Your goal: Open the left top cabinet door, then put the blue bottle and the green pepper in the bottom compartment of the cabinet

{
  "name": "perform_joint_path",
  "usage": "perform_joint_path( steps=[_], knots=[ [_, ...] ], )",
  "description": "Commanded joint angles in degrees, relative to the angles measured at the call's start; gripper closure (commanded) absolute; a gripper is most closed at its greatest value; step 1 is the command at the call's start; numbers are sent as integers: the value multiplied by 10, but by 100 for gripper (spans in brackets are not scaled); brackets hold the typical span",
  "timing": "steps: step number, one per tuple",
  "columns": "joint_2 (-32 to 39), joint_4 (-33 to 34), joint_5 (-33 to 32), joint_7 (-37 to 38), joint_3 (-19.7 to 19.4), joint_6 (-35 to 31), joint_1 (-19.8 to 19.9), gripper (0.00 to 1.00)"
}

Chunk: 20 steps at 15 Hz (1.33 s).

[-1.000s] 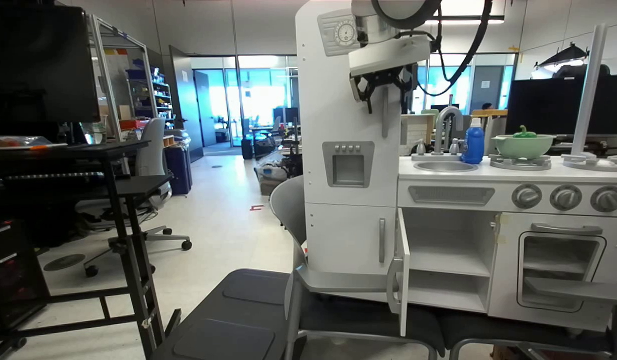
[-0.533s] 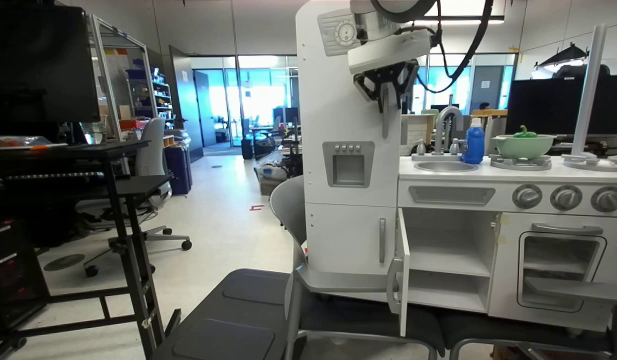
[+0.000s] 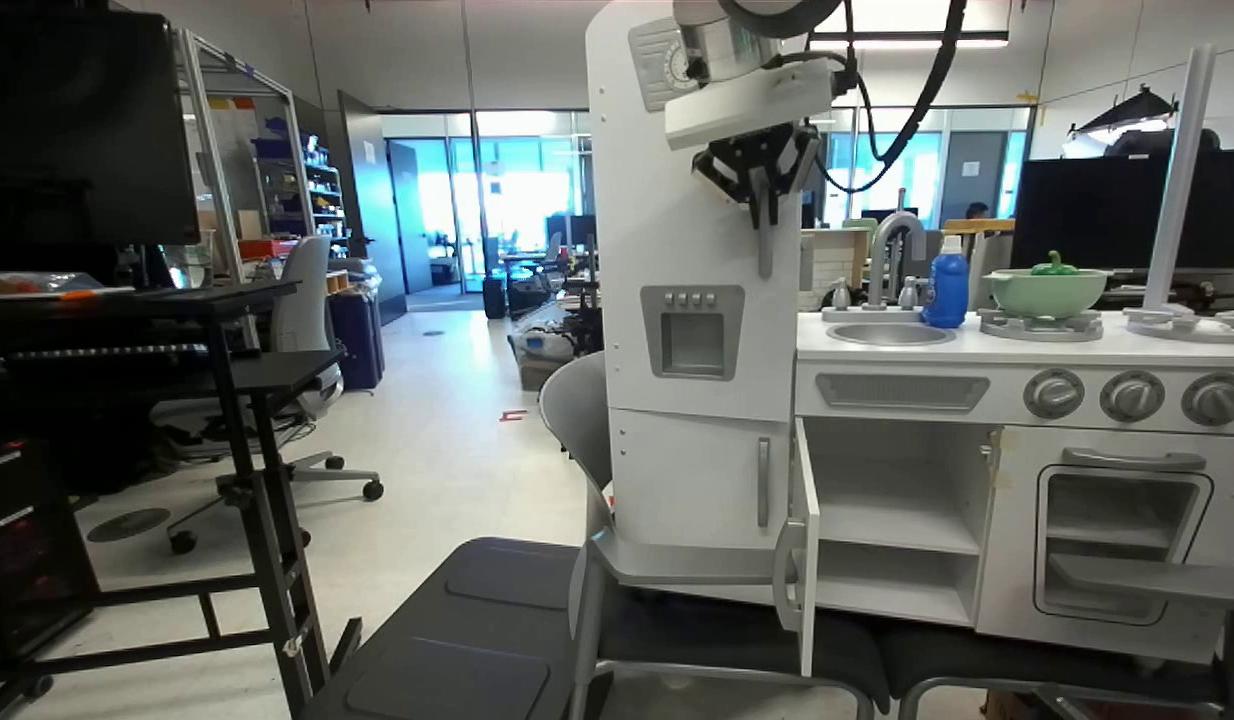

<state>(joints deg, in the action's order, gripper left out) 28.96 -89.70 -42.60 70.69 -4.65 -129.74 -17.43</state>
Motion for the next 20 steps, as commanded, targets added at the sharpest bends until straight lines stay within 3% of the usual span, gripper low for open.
perform_joint_path(
  steps=[1, 8, 9, 11, 18, 20],
  knots=[
    [-6, -8, -5, 17, 17, 31, -17, 96],
    [-2, 8, 0, 56, 58, 95, -45, 96],
    [0, 7, 0, 64, 64, 99, -48, 57],
    [5, 13, 2, 57, 78, 107, -54, 50],
    [31, 38, 6, 16, 112, 112, -97, 1],
    [27, 34, 16, -14, 124, 114, -103, 0]
  ],
)
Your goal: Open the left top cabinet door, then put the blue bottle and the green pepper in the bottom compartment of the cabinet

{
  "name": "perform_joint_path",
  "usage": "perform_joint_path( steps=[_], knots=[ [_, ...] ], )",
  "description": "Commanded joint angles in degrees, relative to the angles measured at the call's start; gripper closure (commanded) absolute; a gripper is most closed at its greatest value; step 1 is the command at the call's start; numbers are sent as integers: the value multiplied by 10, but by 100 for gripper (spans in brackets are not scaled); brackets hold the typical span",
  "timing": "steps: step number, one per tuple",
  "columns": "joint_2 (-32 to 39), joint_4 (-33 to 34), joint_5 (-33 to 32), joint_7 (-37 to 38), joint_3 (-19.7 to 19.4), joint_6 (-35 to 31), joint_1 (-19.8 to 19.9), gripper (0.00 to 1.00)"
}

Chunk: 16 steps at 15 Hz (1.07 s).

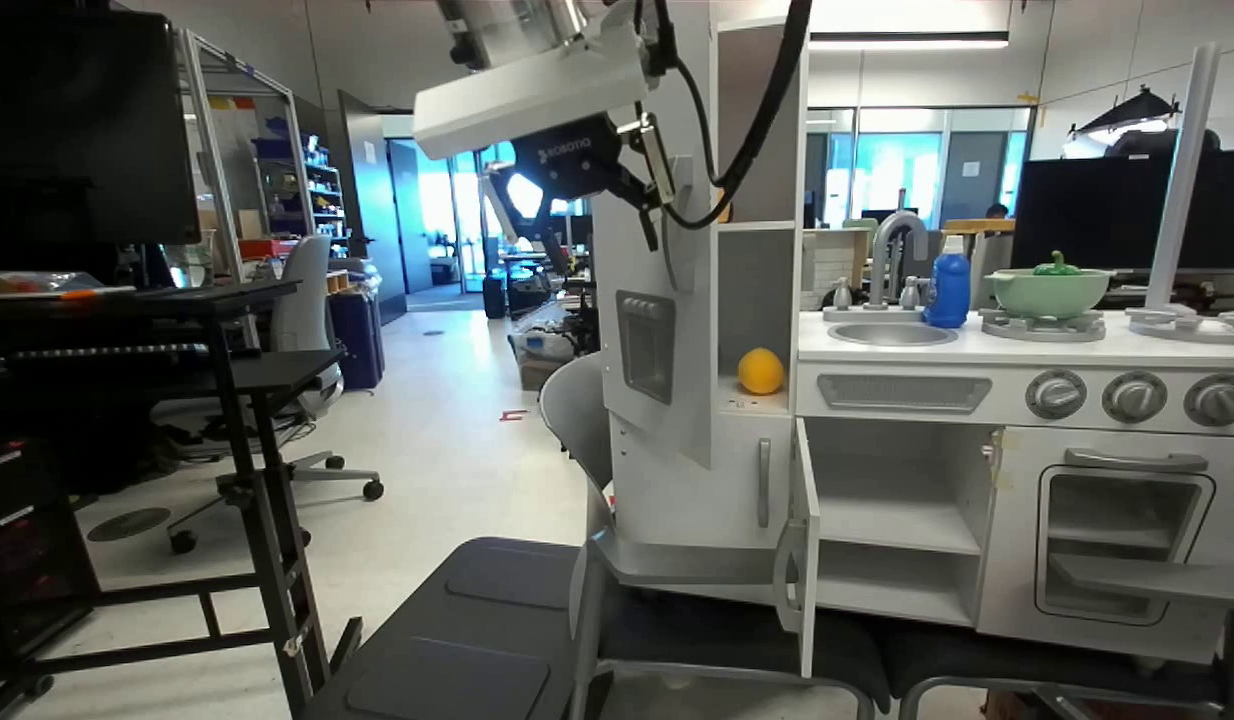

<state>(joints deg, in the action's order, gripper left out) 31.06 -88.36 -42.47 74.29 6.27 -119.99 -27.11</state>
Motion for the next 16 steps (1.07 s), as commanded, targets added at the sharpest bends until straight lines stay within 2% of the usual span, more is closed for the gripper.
perform_joint_path(
  steps=[1, 4, 8, 12, 16],
  knots=[
    [-8, 7, 23, -76, 25, 18, -8, 0],
    [-62, -37, 65, -168, 57, 21, -6, 0],
    [-177, -125, 162, -309, 89, 59, 12, 0],
    [-295, -213, 223, -411, 82, 125, 40, 0],
    [-400, -316, 247, -451, 63, 120, 98, 0]
  ],
)
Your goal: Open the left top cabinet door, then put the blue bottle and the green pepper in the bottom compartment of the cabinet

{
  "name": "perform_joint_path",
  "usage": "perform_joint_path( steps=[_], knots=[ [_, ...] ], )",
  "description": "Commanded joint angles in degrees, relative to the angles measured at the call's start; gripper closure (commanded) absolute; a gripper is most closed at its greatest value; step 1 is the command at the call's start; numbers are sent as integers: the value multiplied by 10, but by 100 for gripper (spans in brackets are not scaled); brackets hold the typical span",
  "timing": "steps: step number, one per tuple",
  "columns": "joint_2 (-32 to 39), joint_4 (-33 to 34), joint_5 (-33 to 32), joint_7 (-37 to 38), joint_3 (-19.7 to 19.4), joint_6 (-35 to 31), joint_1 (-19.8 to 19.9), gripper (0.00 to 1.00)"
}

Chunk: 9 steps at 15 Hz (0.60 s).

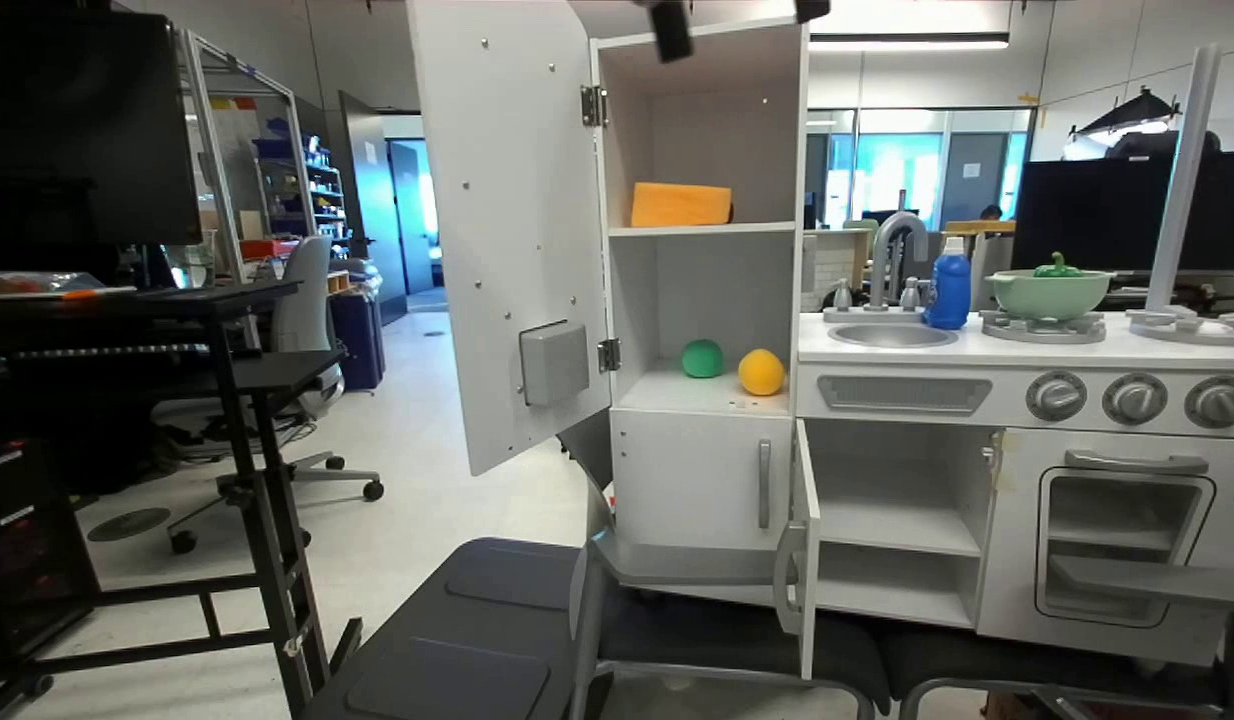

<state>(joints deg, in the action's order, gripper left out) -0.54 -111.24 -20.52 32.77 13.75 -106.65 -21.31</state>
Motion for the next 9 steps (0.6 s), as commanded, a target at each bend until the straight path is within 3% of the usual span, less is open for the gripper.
perform_joint_path(
  steps=[1, 5, 9],
  knots=[
    [-106, -112, 29, -44, -19, -20, 58, 0],
    [-170, -191, 20, -76, -65, -57, 133, 0],
    [-167, -208, 17, -141, -131, -133, 213, 0]
  ],
)
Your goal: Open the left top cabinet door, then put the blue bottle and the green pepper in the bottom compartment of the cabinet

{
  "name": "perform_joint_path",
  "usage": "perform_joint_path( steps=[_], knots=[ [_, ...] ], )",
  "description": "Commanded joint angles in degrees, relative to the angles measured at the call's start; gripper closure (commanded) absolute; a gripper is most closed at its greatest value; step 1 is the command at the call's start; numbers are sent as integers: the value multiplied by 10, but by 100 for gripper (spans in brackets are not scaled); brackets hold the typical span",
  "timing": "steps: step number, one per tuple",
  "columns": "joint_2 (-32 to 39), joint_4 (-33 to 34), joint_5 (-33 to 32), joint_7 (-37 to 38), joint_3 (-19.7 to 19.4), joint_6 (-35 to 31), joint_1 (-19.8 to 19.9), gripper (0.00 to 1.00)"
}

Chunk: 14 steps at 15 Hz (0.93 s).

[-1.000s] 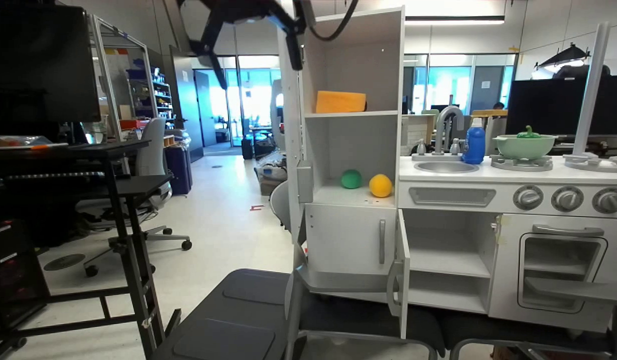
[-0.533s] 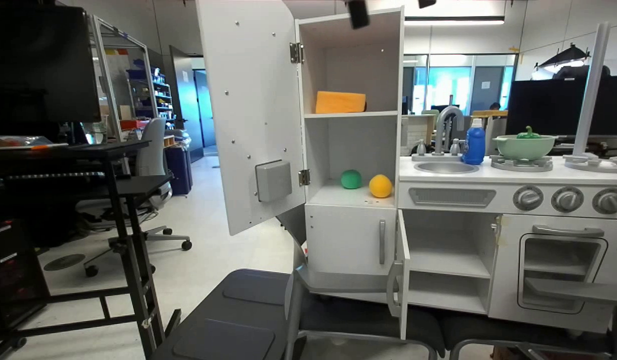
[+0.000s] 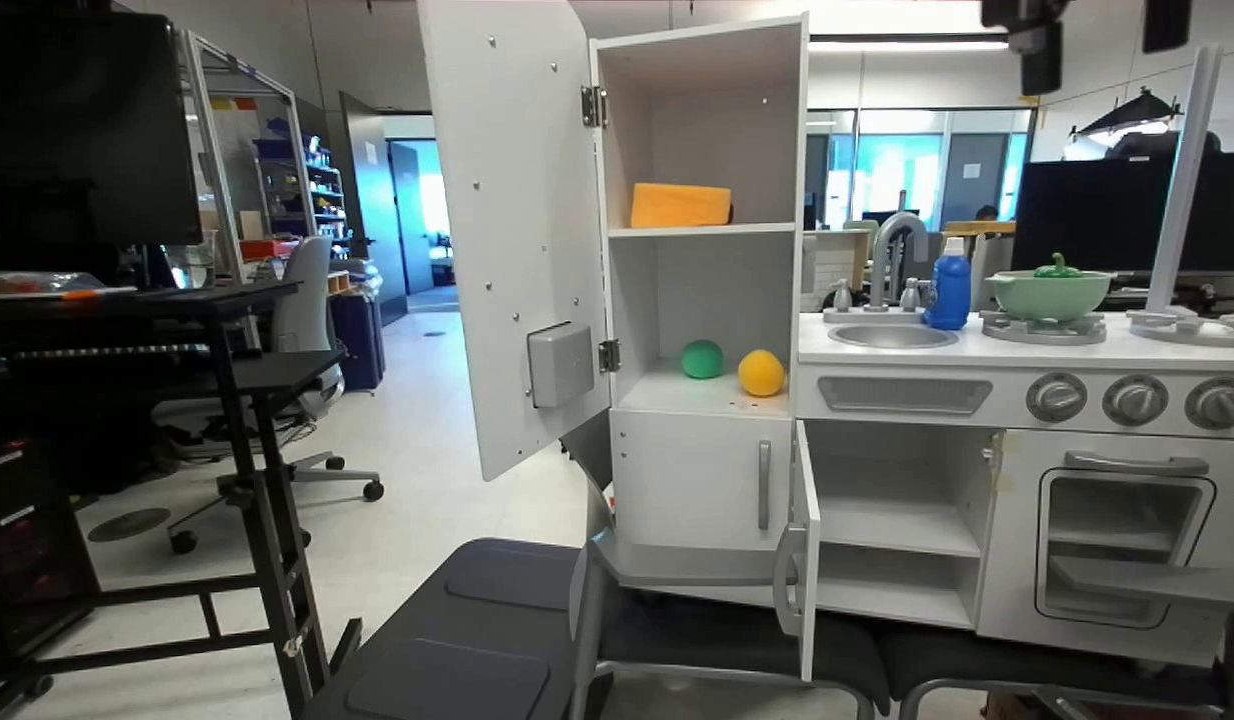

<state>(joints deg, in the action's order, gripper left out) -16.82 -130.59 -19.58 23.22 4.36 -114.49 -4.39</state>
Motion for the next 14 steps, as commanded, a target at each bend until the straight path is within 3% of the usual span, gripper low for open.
perform_joint_path(
  steps=[1, 4, 8, 14],
  knots=[
    [10, -7, 7, -61, -52, -76, 61, 0],
    [60, 26, 17, -100, -88, -131, 101, 0],
    [153, 96, 47, -137, -119, -196, 126, 0],
    [305, 251, 151, -211, -131, -214, 140, 0]
  ],
)
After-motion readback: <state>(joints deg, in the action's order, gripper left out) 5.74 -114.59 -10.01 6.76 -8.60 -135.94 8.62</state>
